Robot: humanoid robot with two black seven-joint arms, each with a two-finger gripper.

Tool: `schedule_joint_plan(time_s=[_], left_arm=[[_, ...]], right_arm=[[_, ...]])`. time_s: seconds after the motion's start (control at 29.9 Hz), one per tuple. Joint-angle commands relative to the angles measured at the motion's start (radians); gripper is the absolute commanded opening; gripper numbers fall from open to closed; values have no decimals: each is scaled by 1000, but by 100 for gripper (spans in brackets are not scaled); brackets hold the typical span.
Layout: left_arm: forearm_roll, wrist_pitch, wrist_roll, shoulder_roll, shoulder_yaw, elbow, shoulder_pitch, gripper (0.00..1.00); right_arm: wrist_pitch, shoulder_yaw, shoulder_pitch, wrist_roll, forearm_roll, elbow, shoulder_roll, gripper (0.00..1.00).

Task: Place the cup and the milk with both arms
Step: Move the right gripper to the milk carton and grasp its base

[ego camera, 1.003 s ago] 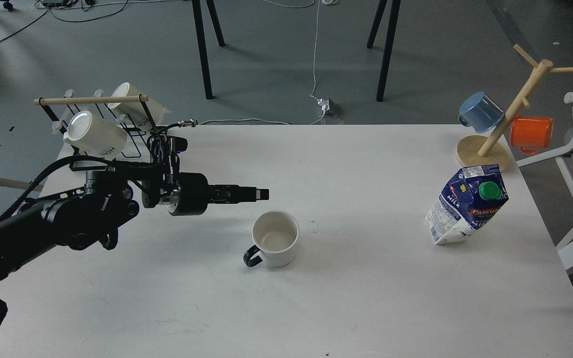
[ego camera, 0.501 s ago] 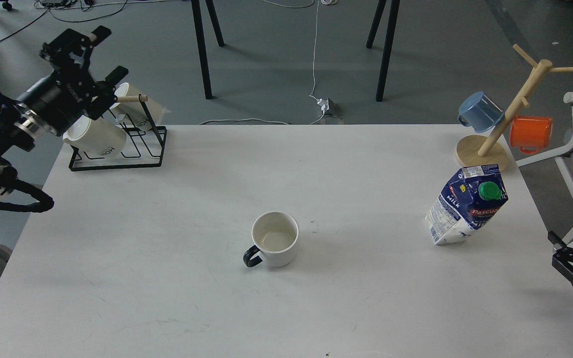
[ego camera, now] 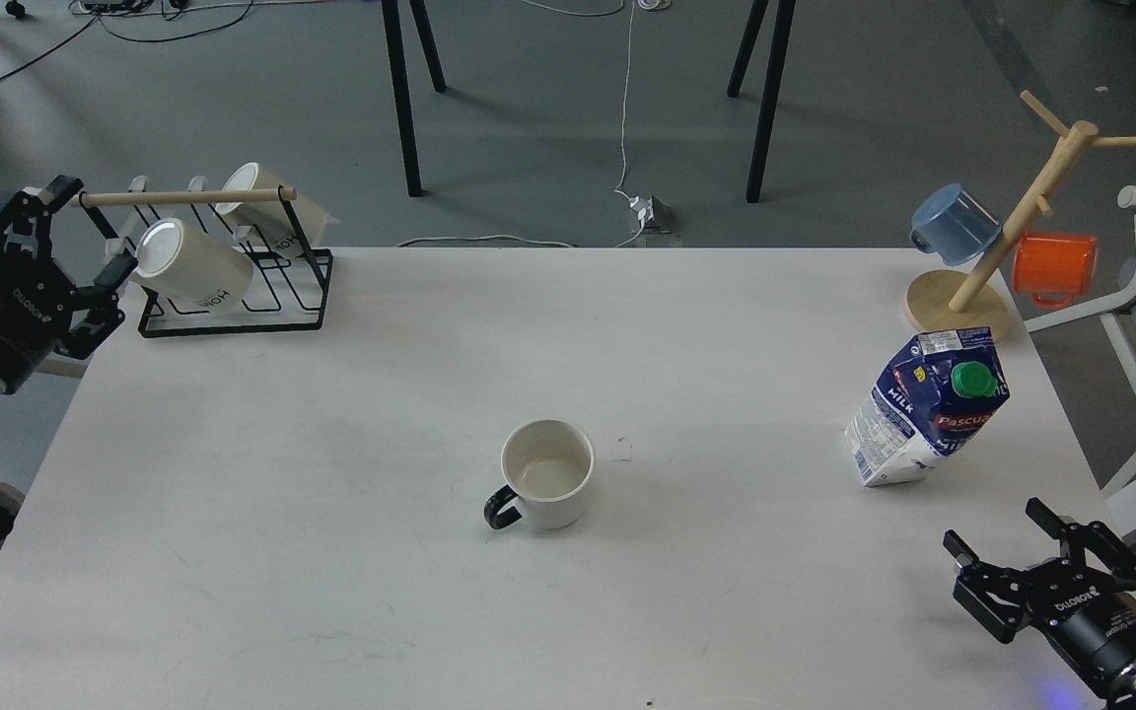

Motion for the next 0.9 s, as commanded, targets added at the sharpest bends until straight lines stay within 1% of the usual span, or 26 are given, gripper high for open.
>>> schedule_joint_plan(time_s=[0.0,0.27,0.57,0.87], left_arm=[[1,0,0,2,14,-16,7,98],[37,0,0,-4,17,-30,19,98],[44,0,0,-9,17,-30,35,98],[45,0,0,-9,17,-30,47,98]], right_arm=[[0,1,14,0,0,1,34,99],[0,12,82,0,0,-2,43,99],[0,13,119,0,0,-14,46,99],[0,0,181,0,-2,-89,69,99]])
